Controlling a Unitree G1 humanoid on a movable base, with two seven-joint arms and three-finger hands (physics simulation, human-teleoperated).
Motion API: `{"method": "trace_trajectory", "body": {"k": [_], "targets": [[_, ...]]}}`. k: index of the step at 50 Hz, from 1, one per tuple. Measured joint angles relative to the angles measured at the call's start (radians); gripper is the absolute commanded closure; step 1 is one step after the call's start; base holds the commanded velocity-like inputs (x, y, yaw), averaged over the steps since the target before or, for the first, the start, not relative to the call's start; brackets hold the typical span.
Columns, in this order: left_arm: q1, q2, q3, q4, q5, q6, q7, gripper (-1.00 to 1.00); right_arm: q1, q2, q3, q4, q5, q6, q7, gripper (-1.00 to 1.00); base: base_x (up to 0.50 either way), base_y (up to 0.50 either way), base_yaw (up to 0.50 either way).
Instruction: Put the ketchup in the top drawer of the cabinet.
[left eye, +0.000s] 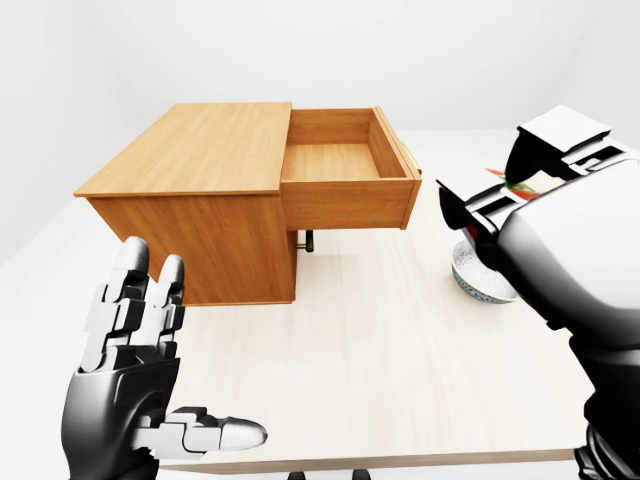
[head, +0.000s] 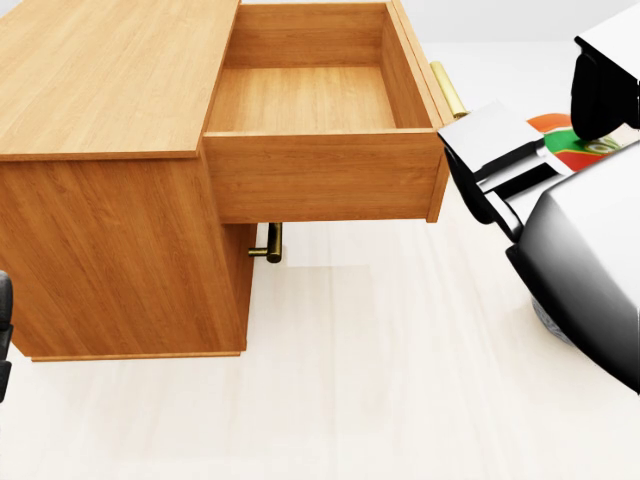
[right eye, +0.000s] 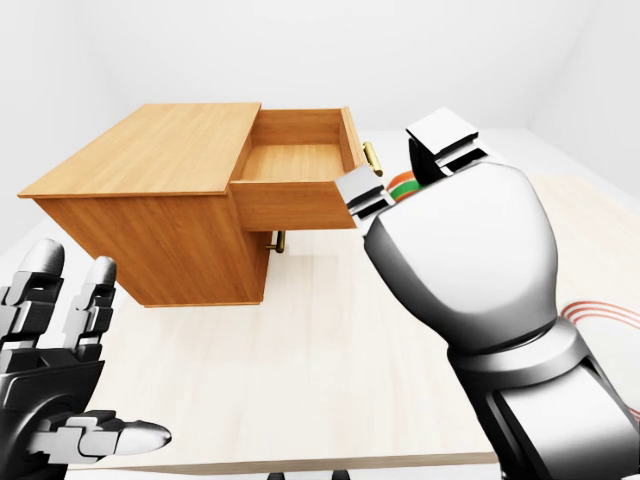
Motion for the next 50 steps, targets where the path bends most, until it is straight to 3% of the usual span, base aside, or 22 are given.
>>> {"method": "trace_trajectory", "body": {"k": [11, 19, 22, 28, 32, 34, 41, 50], "targets": [[0.001, 0.002, -0.002, 0.001, 0.001, 0.0, 0.002, -1.0, -0.022, 0.121, 0.015, 0.0, -0.06, 0.0, 0.0, 1.0, 0.0, 0.0, 0.0], [0.001, 0.003, -0.004, 0.003, 0.001, 0.0, 0.004, -1.0, -0.056, 0.235, 0.088, 0.0, -0.145, 0.0, 0.0, 1.0, 0.0, 0.0, 0.0], [0.002, 0.003, -0.005, 0.002, 0.001, 0.0, 0.003, -1.0, -0.06, 0.345, 0.132, 0.0, -0.214, 0.0, 0.0, 1.0, 0.0, 0.0, 0.0], [0.004, 0.002, -0.002, -0.001, -0.003, 0.0, 0.002, -1.0, -0.039, 0.644, 0.302, 0.0, -0.438, 0.0, 0.0, 1.0, 0.0, 0.0, 0.0], [0.005, 0.001, 0.002, -0.005, -0.005, 0.0, -0.001, -1.0, -0.029, 0.764, 0.402, 0.0, -0.55, 0.0, 0.0, 1.0, 0.0, 0.0, 0.0], [0.005, -0.001, 0.003, -0.006, -0.005, 0.0, -0.002, -1.0, -0.03, 0.786, 0.449, 0.0, -0.593, 0.0, 0.0, 1.0, 0.0, 0.0, 0.0], [0.007, -0.003, 0.003, -0.011, -0.005, 0.0, -0.004, -1.0, -0.05, 0.762, 0.594, 0.0, -0.687, 0.0, 0.0, 1.0, 0.0, 0.0, 0.0], [0.009, -0.004, 0.003, -0.014, -0.005, 0.0, -0.005, -1.0, -0.064, 0.74, 0.682, 0.0, -0.742, 0.0, 0.0, 1.0, 0.0, 0.0, 0.0]]}}
